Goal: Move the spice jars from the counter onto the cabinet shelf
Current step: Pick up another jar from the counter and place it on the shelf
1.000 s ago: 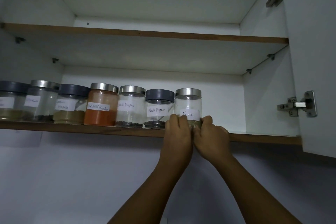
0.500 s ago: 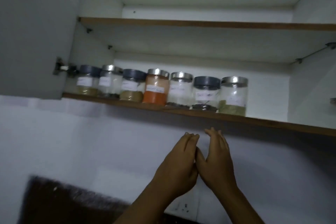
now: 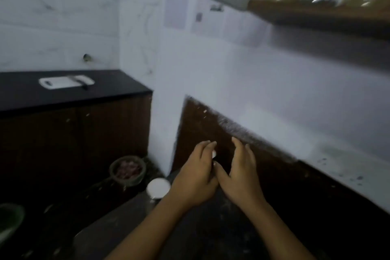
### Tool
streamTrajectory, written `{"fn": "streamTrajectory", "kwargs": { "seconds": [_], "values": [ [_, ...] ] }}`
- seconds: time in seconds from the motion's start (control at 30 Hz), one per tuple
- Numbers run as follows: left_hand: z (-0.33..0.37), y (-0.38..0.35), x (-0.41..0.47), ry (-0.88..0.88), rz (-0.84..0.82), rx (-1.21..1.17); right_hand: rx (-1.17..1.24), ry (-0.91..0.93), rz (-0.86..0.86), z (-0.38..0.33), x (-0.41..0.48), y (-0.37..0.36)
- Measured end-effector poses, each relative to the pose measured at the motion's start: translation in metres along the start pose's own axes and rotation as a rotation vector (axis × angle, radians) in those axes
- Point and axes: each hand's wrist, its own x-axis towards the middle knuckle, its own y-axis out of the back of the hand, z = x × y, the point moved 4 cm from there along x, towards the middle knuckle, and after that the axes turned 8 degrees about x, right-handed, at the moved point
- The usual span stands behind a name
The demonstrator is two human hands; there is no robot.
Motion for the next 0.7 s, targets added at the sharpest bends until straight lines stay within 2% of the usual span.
{"fn": "streamTrajectory", "kwargs": {
  "seconds": [0.13,0.33,0.47,0.7],
  "values": [
    [-0.079,0.002,-0.046,0.176,-0.072,0.076,0.045,-0.058,-0.201,-0.003,-0.013,-0.091],
    [-0.175,-0.018,-0.114,0.431,-0.196,0.019,0.093,-0.251,-0.416,0.018,-0.031,-0.194],
    [-0.218,-0.038,-0.136,0.525,-0.319,0.032,0.029,-0.332,-0.46,0.039,-0.036,-0.239],
    [-0.249,-0.072,-0.119,0.561,-0.366,-0.077,0.05,-0.387,-0.449,0.064,-0.024,-0.272]
  ]
}}
